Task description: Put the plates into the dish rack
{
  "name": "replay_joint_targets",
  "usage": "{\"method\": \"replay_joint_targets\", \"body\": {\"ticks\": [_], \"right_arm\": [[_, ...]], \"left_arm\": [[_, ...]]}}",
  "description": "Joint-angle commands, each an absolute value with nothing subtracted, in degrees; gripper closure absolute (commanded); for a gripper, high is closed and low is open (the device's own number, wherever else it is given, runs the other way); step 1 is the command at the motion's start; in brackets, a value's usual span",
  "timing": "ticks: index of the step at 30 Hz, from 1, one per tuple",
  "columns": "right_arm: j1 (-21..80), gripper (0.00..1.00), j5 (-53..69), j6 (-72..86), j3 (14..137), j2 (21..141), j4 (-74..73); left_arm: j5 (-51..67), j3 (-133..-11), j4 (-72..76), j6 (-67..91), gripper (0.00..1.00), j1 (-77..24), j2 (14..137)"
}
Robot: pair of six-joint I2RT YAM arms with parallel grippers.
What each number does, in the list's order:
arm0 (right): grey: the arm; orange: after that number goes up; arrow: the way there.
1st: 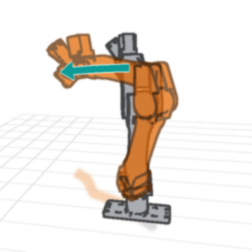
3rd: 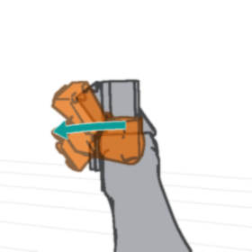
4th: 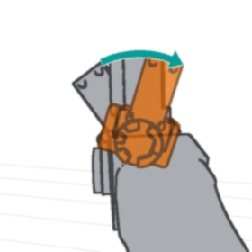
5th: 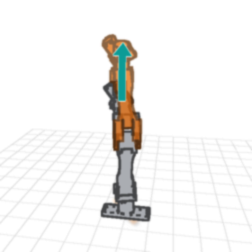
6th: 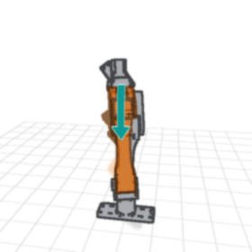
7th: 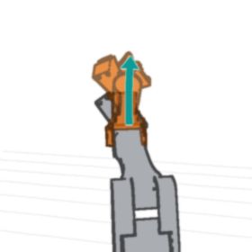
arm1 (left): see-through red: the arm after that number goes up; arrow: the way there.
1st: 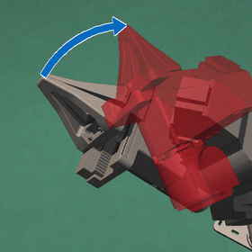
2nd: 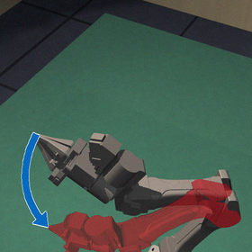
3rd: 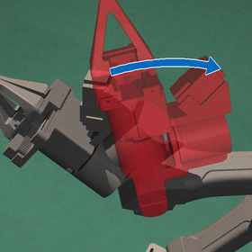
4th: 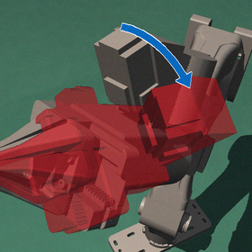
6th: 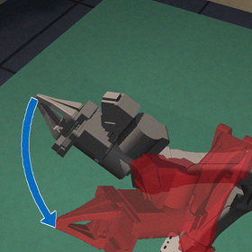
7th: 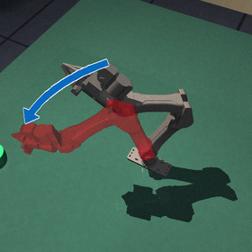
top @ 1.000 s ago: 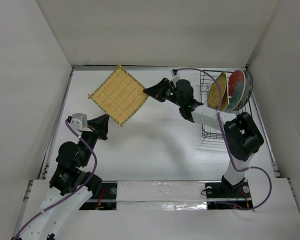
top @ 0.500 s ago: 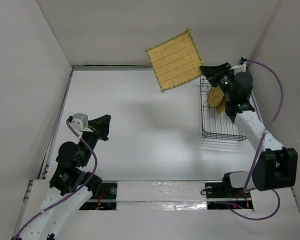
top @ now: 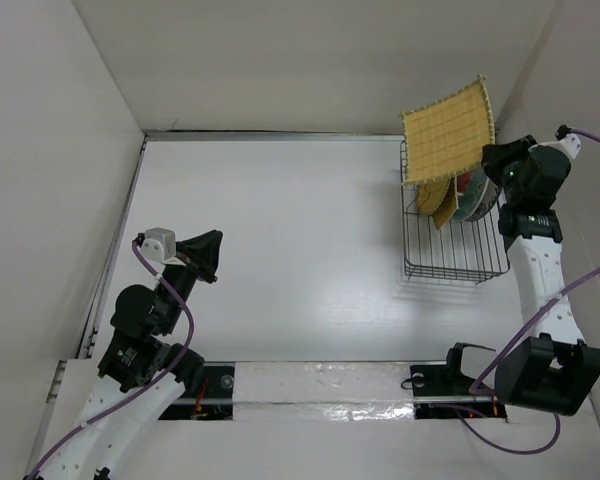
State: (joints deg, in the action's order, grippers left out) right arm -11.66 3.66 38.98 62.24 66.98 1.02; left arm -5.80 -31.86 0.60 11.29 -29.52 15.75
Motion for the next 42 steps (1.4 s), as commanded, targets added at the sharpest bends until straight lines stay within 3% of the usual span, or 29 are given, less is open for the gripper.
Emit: {"method": "replay_joint_targets", "body": {"ticks": [1,16,34,42], "right_arm": [[-11.78,1.00,-1.13,34.11,67.67,64.51,2.29],[-5.73,1.00,-16.33,17.76,73.65,69.86,-3.86],[9.13,1.00,-38.83,3.78,71.98,77.69,3.78],[9.14,1.00,-41.75,2.90,78.91,80.68,4.92]], "left_arm": [[-4.92,-33.22,3.16,11.69,0.92,-29.44,14.94],[-4.92,-33.22,3.08,11.69,0.92,-29.44,14.85],[-5.45,-33.22,2.81,11.51,0.92,-29.44,14.77],[-5.27,-33.22,2.81,11.51,0.92,-29.44,15.73]]}}
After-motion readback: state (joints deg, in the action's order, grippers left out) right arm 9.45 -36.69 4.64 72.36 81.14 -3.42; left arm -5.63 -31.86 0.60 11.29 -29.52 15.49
